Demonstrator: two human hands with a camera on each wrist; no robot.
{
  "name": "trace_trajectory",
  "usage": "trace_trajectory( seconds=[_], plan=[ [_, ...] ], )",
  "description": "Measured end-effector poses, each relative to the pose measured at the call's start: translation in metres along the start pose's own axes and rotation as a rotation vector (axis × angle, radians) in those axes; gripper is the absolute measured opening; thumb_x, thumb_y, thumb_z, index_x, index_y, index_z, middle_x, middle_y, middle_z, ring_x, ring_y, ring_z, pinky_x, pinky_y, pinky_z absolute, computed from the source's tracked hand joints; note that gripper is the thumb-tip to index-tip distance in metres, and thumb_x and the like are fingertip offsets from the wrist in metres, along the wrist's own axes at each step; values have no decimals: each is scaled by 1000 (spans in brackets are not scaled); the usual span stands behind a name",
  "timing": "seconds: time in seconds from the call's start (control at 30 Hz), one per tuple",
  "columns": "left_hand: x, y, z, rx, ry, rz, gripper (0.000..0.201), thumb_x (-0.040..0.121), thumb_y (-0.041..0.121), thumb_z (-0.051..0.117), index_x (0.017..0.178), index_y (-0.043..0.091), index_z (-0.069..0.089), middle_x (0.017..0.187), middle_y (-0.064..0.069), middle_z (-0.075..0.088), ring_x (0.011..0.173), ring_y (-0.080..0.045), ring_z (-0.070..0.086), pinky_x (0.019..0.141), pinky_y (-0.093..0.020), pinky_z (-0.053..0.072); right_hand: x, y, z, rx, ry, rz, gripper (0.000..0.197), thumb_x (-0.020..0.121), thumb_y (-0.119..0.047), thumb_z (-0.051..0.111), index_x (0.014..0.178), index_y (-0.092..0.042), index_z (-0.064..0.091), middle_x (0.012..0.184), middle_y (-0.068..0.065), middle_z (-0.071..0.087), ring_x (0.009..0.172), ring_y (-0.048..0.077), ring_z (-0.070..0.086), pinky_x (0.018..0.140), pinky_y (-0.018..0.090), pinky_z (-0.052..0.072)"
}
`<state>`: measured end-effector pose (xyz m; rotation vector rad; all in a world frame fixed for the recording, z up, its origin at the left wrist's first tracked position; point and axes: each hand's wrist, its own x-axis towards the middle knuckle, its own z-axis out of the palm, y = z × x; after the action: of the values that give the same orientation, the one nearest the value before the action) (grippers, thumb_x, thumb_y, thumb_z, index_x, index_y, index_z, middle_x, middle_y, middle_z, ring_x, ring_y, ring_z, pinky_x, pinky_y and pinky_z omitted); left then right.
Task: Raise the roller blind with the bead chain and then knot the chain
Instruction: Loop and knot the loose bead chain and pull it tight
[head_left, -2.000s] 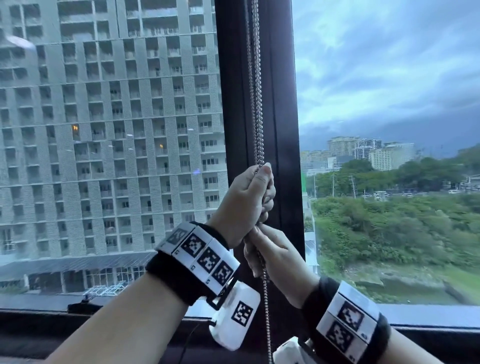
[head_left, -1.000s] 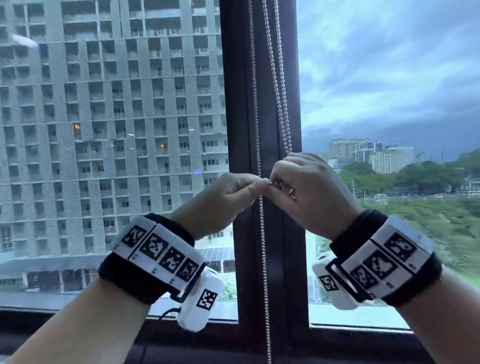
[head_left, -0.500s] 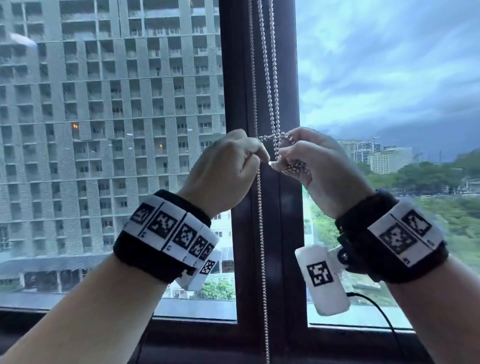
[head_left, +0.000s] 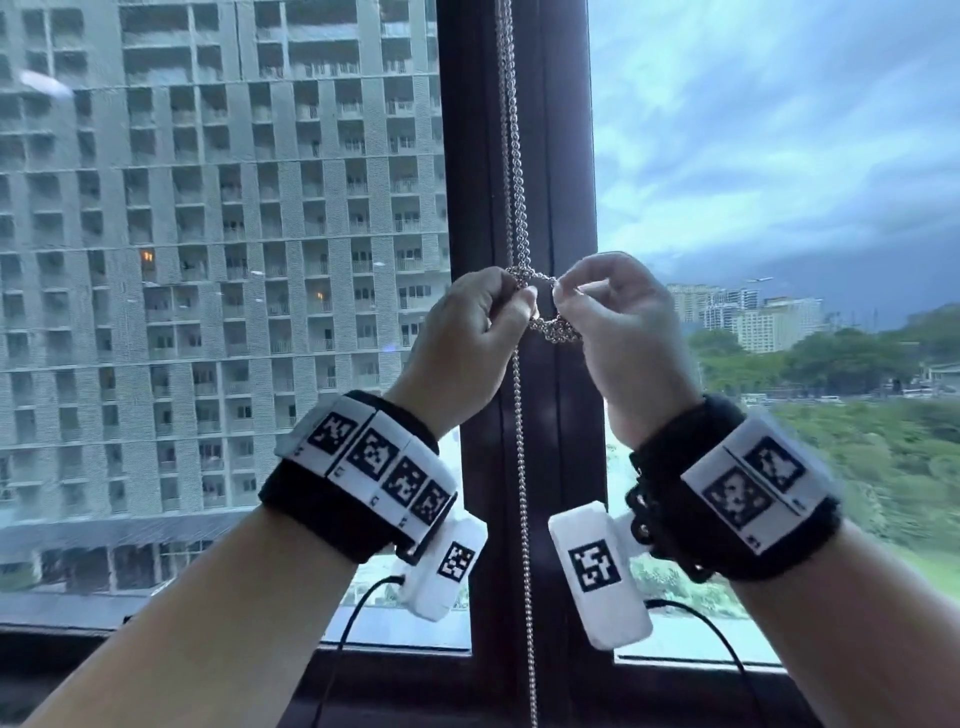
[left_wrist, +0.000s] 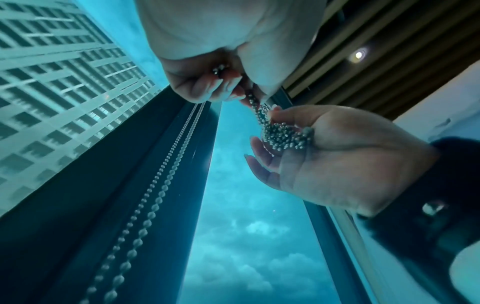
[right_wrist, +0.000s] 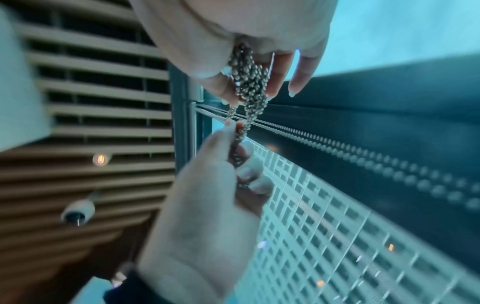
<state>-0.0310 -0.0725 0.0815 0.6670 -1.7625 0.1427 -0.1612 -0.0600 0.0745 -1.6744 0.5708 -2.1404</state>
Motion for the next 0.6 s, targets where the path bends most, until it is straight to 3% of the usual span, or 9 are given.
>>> trace_trajectory(
  seconds=[0.1,0.2,0.27,0.33,0.43,0.5,0.6],
  plan=[
    [-1,4,-1,-168,-79,-81,22,93,26,42,78,10,46,59,7,33,50,-5,28,48,-22,26,1,9,0,-477,51,-336,19,84,-11,60,83,-27,70,79,4,67,71,20,57,63,29,43],
    [-2,11,-2,-306,-144,-152,19,97,20,35,83,11,44,63,1,32,53,-9,30,48,-24,27,0,12,-2,-707,-31,-364,24,91,-19,53,105,-23,72,97,3,65,95,18,55,80,28,43],
    [-2,13,-3,-410,-174,-200,26,99,14,31,77,13,43,61,2,33,51,-8,31,47,-22,29,1,14,4,-614,-187,-281,28,92,-21,44,103,-17,69,102,6,65,100,19,55,88,37,46],
    [-1,13,-4,-576,-209,-274,32,99,15,29,70,18,43,58,3,32,46,-7,30,48,-24,27,3,9,9,-314,-304,-127,30,91,-19,41,96,-4,66,95,12,65,93,19,57,87,43,47],
    [-2,11,-7,-786,-319,-335,33,98,20,29,68,20,44,56,5,32,44,-8,28,48,-24,25,5,-4,5,101,-370,117,30,96,-13,44,102,12,59,87,16,60,76,18,56,70,27,47],
    [-2,10,-9,-868,-402,-319,31,98,24,31,72,21,48,57,6,37,45,-7,30,48,-23,26,6,-6,0,206,-385,206,28,96,-13,47,103,10,59,80,10,60,65,13,56,63,21,45],
    [-2,8,-11,-963,-477,-319,25,96,26,35,79,19,51,60,6,43,46,-5,36,49,-21,31,9,-5,-1,296,-398,279,26,93,-15,51,107,1,65,74,2,59,62,13,56,70,29,41]
  ],
)
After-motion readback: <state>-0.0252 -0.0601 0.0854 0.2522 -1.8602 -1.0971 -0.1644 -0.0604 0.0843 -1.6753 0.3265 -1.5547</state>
